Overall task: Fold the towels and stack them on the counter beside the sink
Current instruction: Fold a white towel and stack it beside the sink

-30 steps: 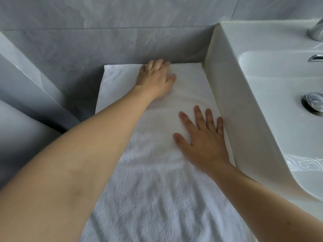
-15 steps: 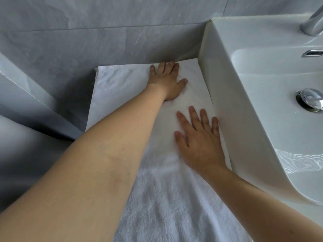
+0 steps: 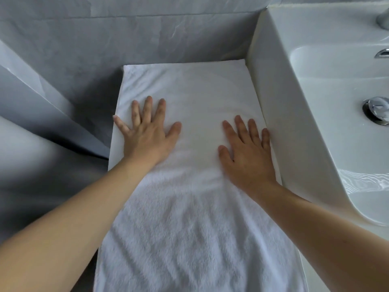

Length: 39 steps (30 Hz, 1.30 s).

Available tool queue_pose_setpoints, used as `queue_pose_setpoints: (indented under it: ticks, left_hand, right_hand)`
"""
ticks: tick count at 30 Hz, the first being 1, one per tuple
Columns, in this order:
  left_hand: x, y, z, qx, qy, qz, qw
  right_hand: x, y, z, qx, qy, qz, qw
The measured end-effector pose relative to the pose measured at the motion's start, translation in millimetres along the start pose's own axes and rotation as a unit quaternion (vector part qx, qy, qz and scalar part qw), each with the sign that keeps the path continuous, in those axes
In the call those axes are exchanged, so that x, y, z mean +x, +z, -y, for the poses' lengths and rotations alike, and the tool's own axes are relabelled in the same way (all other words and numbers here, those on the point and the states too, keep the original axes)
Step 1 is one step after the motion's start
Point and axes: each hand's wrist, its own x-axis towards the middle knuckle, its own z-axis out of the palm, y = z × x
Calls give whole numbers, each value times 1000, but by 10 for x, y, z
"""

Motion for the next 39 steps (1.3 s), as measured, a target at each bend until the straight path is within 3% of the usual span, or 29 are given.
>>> queue_pose_setpoints:
  ticks: [2,6,12,17,22,25,35,39]
  left_hand:
    - [9,12,-8,2,3,-10,1000]
    - [-7,15,-21,-1,-4,-14,1000]
    - [18,47,-5,-6,-3,-24,1000]
    - [43,81,-8,-5,3,-34,999]
    - [38,50,-18,-2,4,-33,999]
    - [46,44,-8,-4,5,-31,1000]
    - [65,38,2,0,10,-26,1000]
    - [101,35,-11,4,-1,-21,1000]
  right_hand:
    - [1,-34,29,10,11,1,1000]
    - [369,-159,181,70,45,-86,993]
    - [1215,-134,68,-32,-53,46,997]
    - [1291,-43,-53,-55,-32,15,998]
    - [1548,-155,-67,17,-15,-37,999]
    - [1700,-117,-83,-17,23,-3,1000]
    - [1688,-228,-117,-29,24,42,998]
    - [1161,-253,135,2,28,-62,998]
